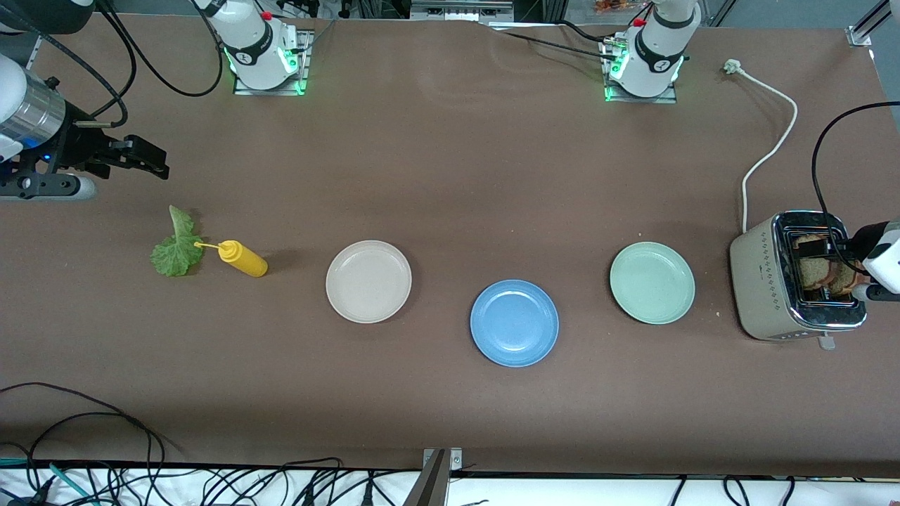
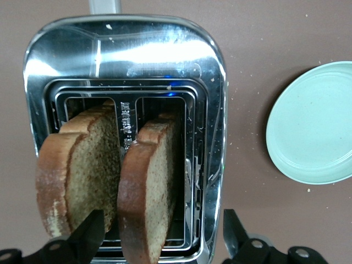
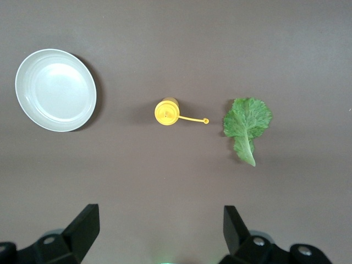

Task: Make sandwich in blue plate with both arms
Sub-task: 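Lower the left gripper and grasp the outer bread slice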

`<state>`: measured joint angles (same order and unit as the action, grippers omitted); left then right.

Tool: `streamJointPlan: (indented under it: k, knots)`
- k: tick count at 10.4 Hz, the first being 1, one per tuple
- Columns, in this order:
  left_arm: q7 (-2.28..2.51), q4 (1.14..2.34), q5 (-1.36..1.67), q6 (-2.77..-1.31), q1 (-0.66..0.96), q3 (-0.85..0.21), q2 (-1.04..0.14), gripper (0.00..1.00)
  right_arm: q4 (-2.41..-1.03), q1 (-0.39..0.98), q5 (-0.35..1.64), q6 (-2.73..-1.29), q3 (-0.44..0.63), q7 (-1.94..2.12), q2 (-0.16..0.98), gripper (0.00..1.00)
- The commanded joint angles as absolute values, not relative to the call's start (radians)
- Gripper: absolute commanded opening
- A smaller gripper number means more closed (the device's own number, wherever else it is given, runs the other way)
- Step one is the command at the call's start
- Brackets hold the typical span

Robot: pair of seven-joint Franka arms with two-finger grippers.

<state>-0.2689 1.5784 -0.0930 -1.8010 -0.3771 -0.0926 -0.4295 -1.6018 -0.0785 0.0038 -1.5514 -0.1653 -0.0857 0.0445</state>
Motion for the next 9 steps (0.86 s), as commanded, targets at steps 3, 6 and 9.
streamJointPlan:
  k: [3,6,9]
  knots:
    - [-0.302,1.562,-0.067,-1.798,-0.382,-0.092,-0.44,0.62,-1.572,-0.08,0.003,-1.526,-0.167,-0.087,0.055,1.0]
    - [-0.32,1.557,-0.072,-1.793,-0.382,-0.092,-0.439,0.12,-1.572,-0.08,0.003,-1.526,-0.167,-0.087,0.055,1.0]
    - [-0.371,1.551,-0.069,-1.792,-0.385,-0.091,-0.436,0.0,-1.572,-0.08,0.003,-1.526,-0.167,-0.087,0.055,1.0]
